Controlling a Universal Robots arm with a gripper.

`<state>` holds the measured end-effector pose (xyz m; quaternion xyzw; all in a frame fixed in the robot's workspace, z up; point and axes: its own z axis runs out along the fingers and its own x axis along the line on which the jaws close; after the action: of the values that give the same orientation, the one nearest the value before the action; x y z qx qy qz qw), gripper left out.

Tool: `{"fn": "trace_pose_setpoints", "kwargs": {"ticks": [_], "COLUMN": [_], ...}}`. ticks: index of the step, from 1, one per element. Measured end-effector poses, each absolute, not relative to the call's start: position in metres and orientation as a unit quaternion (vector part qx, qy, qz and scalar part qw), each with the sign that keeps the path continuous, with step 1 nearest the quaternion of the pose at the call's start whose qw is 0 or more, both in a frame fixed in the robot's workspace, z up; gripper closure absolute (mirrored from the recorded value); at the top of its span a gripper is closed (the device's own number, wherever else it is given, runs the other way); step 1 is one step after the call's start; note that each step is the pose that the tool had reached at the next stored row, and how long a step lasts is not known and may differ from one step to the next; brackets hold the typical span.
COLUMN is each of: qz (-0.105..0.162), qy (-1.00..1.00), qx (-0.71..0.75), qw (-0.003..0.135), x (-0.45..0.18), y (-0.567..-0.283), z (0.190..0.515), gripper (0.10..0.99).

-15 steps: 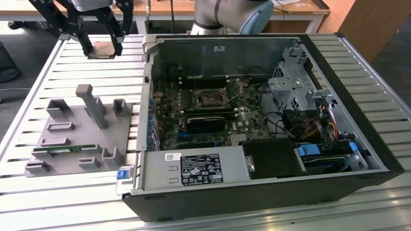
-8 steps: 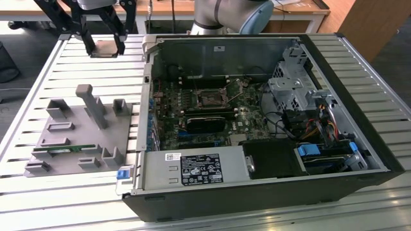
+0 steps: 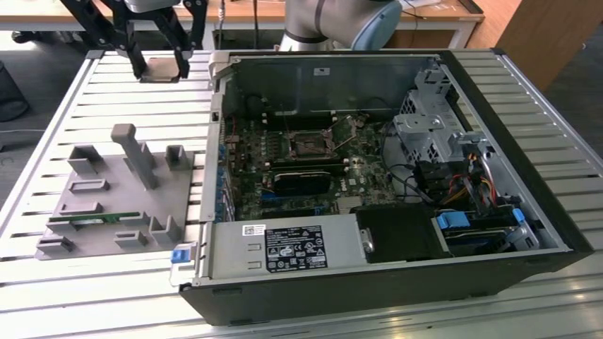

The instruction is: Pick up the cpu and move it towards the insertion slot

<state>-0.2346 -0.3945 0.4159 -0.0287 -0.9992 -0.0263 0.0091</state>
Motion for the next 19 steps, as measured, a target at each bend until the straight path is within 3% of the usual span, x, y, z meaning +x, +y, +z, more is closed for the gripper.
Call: {"fn": "trace_pose_setpoints", "kwargs": {"ticks": [19], "qz": [-0.027], "qy": [-0.999], "qx": [-0.029], "qw": [0.009], "x": [-0.21], "y": [-0.391], "z": [0.416], "gripper": [0.541]}}
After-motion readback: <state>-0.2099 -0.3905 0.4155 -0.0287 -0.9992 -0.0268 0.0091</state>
